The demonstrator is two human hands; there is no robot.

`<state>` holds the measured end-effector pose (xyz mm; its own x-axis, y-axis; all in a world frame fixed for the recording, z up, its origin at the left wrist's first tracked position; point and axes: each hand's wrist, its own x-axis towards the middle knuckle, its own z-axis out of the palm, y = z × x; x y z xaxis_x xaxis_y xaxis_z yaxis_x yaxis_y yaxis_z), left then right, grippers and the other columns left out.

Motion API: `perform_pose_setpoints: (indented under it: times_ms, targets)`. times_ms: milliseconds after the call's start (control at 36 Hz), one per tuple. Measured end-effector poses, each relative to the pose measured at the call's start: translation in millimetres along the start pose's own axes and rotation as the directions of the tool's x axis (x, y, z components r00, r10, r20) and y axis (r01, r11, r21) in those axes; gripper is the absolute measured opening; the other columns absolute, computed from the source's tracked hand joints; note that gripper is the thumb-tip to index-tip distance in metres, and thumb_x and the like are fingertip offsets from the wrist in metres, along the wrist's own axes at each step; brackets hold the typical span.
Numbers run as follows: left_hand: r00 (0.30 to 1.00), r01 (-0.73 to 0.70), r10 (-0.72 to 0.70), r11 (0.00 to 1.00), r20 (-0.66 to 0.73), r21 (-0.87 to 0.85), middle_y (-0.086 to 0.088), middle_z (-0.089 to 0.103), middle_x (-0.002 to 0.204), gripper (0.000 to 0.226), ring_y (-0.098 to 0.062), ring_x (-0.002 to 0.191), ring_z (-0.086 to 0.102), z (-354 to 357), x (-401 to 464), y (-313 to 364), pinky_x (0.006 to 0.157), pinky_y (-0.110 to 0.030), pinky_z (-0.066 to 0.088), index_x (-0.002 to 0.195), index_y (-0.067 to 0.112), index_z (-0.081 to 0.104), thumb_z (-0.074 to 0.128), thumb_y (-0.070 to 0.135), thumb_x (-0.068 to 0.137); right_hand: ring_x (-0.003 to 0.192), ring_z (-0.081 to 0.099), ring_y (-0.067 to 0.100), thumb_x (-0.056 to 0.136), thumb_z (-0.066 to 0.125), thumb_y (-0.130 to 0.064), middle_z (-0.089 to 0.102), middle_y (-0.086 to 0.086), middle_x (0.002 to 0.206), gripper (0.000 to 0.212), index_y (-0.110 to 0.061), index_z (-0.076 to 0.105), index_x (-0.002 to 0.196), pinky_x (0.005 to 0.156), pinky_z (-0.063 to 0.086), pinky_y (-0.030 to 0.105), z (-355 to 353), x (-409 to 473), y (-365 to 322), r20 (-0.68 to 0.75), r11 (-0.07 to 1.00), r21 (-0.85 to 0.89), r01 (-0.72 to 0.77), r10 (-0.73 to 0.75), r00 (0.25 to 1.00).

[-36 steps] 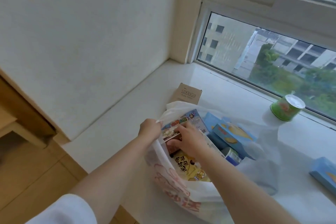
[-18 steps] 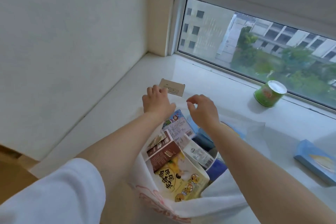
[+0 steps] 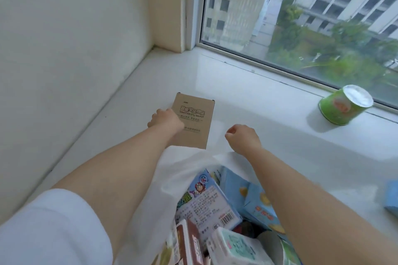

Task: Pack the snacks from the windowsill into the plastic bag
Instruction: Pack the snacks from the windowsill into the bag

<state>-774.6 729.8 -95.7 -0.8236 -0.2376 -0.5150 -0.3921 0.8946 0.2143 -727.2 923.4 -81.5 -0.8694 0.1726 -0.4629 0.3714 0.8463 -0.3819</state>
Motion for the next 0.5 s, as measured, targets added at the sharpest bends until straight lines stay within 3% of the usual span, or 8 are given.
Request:
perform_pose_setpoints:
  times_ms: [139, 278, 333, 444, 500]
  targets:
    - [0.992, 0.122, -0.113, 0.976, 0.063, -0.180, -0.013, 0.040, 0.135, 0.059, -0.031, 0.124, 0.044, 24.9, 40.6, -6.0, 0.096, -0.040, 0.041, 0.137, 0.010, 0.037, 0.055, 0.035, 0.087, 0.108, 0.060, 0.026, 0.090, 0.042, -0.014, 0.066, 0.008, 0.116, 0.033, -0.007, 0.065, 0.113, 0.089, 0.050, 0.034, 28.9, 43.0, -1.7, 0.130, 0.997, -0.059, -0.040, 0.047, 0.990]
    - [0.974, 0.205, -0.156, 0.918, 0.167, -0.341, -0.013, 0.044, 0.139, 0.078, -0.033, 0.123, 0.048, 50.7, 63.4, -15.1, 0.096, -0.039, 0.041, 0.140, 0.008, 0.036, 0.052, 0.060, 0.085, 0.128, 0.044, 0.026, 0.094, 0.034, -0.010, 0.048, 0.006, 0.140, 0.044, -0.010, 0.048, 0.135, 0.102, 0.038, 0.031, 52.4, 54.6, -5.6, 0.336, 0.981, -0.193, 0.027, 0.040, 0.941]
    - [0.973, 0.211, -0.148, 0.880, 0.176, -0.426, -0.009, 0.049, 0.135, 0.079, -0.031, 0.119, 0.051, 57.0, 66.9, -14.7, 0.093, -0.038, 0.043, 0.137, 0.010, 0.040, 0.055, 0.063, 0.081, 0.127, 0.045, 0.027, 0.094, 0.035, -0.010, 0.048, 0.009, 0.140, 0.043, -0.009, 0.048, 0.135, 0.103, 0.039, 0.033, 56.9, 57.3, -6.7, 0.387, 0.980, -0.193, 0.039, 0.039, 0.921]
    - [0.949, 0.296, -0.149, 0.727, 0.279, -0.619, -0.005, 0.063, 0.120, 0.092, -0.029, 0.105, 0.062, 61.5, 68.6, -8.3, 0.094, -0.038, 0.048, 0.123, 0.015, 0.056, 0.066, 0.076, 0.055, 0.118, 0.052, 0.029, 0.092, 0.036, -0.007, 0.056, 0.013, 0.129, 0.039, -0.004, 0.054, 0.126, 0.100, 0.044, 0.037, 53.8, 63.3, -2.8, 0.424, 0.996, -0.086, -0.009, 0.045, 0.904]
    - [0.924, 0.352, -0.104, 0.602, 0.368, -0.716, -0.005, 0.071, 0.106, 0.083, -0.028, 0.093, 0.068, 61.3, 69.7, -4.5, 0.089, -0.041, 0.052, 0.107, 0.019, 0.067, 0.071, 0.075, 0.047, 0.119, 0.051, 0.028, 0.093, 0.036, -0.007, 0.055, 0.010, 0.131, 0.040, -0.008, 0.054, 0.129, 0.100, 0.044, 0.034, 44.4, 64.0, 1.2, 0.414, 0.999, -0.002, -0.035, 0.032, 0.910]
